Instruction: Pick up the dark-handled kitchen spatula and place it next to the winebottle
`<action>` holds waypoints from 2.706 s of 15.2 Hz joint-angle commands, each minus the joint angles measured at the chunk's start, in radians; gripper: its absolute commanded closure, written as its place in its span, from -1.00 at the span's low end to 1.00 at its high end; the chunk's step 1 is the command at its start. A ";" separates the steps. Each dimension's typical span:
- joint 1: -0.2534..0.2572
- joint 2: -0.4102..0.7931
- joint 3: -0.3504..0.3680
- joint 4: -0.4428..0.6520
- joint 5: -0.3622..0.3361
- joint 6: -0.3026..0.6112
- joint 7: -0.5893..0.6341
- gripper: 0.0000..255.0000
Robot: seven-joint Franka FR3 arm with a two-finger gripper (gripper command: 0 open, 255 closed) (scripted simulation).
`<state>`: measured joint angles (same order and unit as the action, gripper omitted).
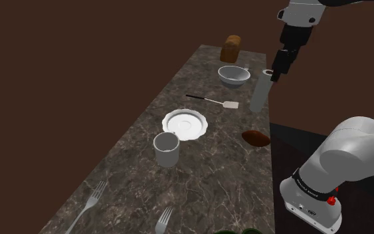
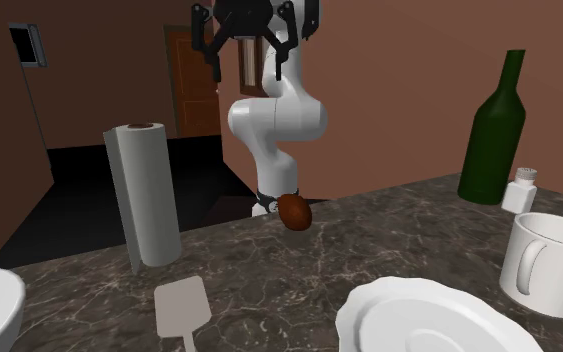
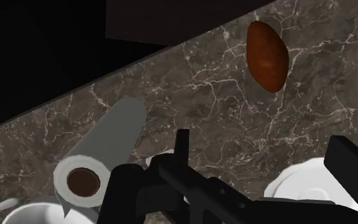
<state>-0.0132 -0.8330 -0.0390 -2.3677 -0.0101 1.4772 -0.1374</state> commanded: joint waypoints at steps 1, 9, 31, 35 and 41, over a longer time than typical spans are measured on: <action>0.000 0.000 0.000 0.000 0.000 0.000 0.000 -1.00; 0.035 0.206 -0.054 -0.050 -0.027 0.292 -0.132 -1.00; 0.118 0.903 -0.110 0.184 0.073 0.830 -0.470 -1.00; 0.118 0.937 -0.108 0.168 0.083 0.880 -0.477 -1.00; 0.118 0.943 -0.108 0.166 0.084 0.887 -0.478 -1.00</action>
<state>0.1044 0.1096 -0.1466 -2.2011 0.0740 2.3640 -0.6156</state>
